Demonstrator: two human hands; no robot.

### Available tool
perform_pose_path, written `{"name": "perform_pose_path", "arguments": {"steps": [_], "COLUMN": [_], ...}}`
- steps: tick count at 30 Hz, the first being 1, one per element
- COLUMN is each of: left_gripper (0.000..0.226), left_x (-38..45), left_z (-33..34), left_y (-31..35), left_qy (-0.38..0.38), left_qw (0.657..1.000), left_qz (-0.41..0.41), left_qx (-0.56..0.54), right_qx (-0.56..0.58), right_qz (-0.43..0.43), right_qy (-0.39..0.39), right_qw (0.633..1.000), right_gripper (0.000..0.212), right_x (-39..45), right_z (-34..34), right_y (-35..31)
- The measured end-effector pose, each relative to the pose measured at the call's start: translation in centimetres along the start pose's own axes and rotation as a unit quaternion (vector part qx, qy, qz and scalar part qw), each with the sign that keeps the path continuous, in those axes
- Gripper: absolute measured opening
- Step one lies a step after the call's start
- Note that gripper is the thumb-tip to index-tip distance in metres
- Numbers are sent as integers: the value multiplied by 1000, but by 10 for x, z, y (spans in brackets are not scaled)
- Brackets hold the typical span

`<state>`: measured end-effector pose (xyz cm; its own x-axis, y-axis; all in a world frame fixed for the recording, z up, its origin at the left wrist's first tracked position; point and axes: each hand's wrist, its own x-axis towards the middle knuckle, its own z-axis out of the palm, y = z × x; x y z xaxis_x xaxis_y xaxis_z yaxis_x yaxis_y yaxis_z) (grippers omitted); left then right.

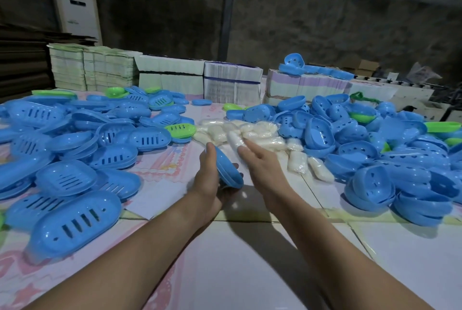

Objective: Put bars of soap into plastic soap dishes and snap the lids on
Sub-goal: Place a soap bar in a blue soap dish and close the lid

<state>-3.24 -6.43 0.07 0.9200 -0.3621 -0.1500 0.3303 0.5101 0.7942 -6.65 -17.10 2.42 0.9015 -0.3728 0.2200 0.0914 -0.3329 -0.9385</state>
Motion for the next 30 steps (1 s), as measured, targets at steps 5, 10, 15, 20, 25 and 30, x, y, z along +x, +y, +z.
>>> {"name": "perform_pose_path", "arguments": {"steps": [5, 10, 15, 20, 25, 30], "left_gripper": [55, 58, 67, 62, 50, 58], "left_x": [-2, 2, 4, 6, 13, 12], "left_z": [-1, -4, -4, -7, -14, -9], "left_y": [0, 0, -4, -4, -5, -4], "left_qy": [-2, -15, -16, -41, -69, -96], "left_qw": [999, 998, 999, 998, 995, 990], "left_qz": [-31, -33, -31, -21, -27, -54], "left_qx": [-39, -51, -33, -30, -67, -85], "right_qx": [-132, -198, -207, -166, -207, -226], "right_qz": [-54, -106, -90, -58, -92, -163], "right_qy": [-23, -47, -28, -61, -101, 16], "right_qw": [989, 973, 974, 983, 969, 960], "right_gripper": [46, 30, 32, 30, 36, 26], "right_x": [-13, -8, -6, -1, -6, 11], "right_z": [19, 10, 7, 1, -4, -19], "right_y": [-1, 0, 1, 3, -4, -5]}}
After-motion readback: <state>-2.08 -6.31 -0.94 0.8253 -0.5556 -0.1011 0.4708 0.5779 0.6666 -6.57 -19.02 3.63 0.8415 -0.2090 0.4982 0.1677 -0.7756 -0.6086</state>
